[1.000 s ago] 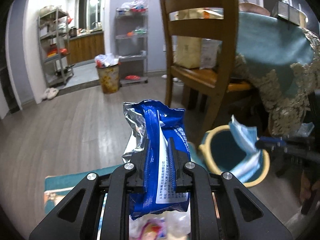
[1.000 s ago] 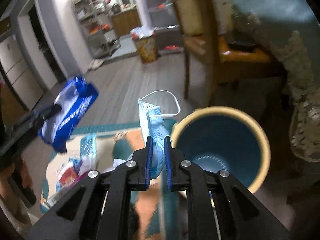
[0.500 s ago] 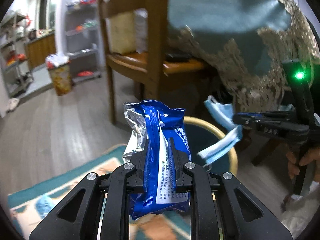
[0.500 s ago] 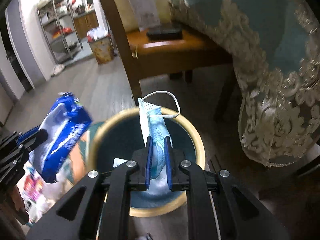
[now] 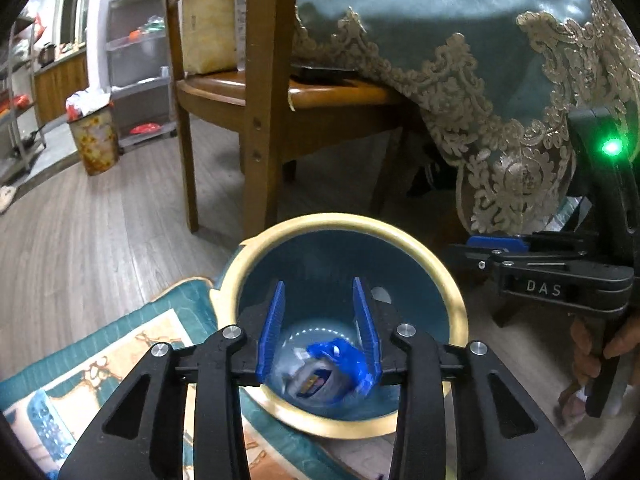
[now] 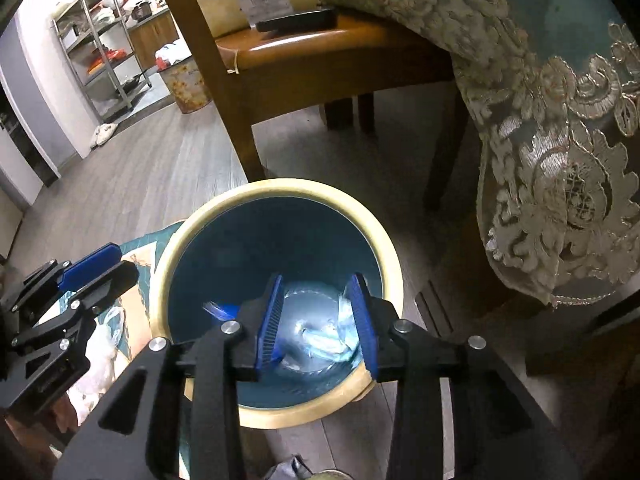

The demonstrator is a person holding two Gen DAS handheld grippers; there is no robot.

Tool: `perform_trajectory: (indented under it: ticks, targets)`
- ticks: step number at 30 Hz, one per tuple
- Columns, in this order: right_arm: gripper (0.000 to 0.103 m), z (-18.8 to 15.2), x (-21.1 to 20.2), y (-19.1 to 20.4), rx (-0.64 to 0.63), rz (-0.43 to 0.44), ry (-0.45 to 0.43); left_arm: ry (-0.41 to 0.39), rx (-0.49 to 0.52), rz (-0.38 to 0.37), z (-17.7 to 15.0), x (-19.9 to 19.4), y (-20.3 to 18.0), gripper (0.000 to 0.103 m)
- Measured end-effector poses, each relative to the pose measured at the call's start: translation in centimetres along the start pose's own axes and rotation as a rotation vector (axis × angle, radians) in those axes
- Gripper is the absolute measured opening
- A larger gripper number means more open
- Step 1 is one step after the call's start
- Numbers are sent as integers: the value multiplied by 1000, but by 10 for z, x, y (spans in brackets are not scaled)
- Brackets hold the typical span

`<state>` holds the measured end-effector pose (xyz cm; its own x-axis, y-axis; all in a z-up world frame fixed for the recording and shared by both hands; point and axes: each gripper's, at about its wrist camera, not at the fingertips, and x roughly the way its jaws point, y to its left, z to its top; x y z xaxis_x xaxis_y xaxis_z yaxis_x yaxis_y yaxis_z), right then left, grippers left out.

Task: Collect trash
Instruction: 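Carry both items over the yellow-rimmed bin and open both tools to drop them, then grasp the clear plastic bag with the right tool while the left tool grasps the blue blister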

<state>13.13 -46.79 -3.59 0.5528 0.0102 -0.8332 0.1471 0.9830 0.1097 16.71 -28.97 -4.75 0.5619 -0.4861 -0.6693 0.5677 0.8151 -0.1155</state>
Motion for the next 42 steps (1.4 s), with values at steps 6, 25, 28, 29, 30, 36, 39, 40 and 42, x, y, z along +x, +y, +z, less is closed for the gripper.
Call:
perform_trajectory:
  ticks: [6,25,28,29,30,36,39,40,42]
  targets:
    - [45,5,-7,12,-8,22,-14,-18,-21,20,0,-17,13,38]
    - [75,20,-43,79,-30,51,-90,-119,-95,138,-12,-124,74,67]
    - [84,19,-49,96,-42,43,-111,-134,-107,167,-16,-142,88,78]
    - [86,19,-50,101,-45,39,-117,-143,-116,181,-19,-149,94,81]
    - [87,19,-51,106,-47,38,-120,-147,-122,189,-20,-154,98,83]
    - [97,17,-53,132,-54,27,-147,-166,-173,259,-34,-184,131,92]
    - [97,15,-49,147,-59,31,-139,-173,-197,291,-42,-200,148,92]
    - [97,14,-47,154,-60,39,-135,-174,-201,300,-46,-204,153,93]
    - [97,12,-45,165,-63,49,-128,-176,-217,326,-52,-213,165,93]
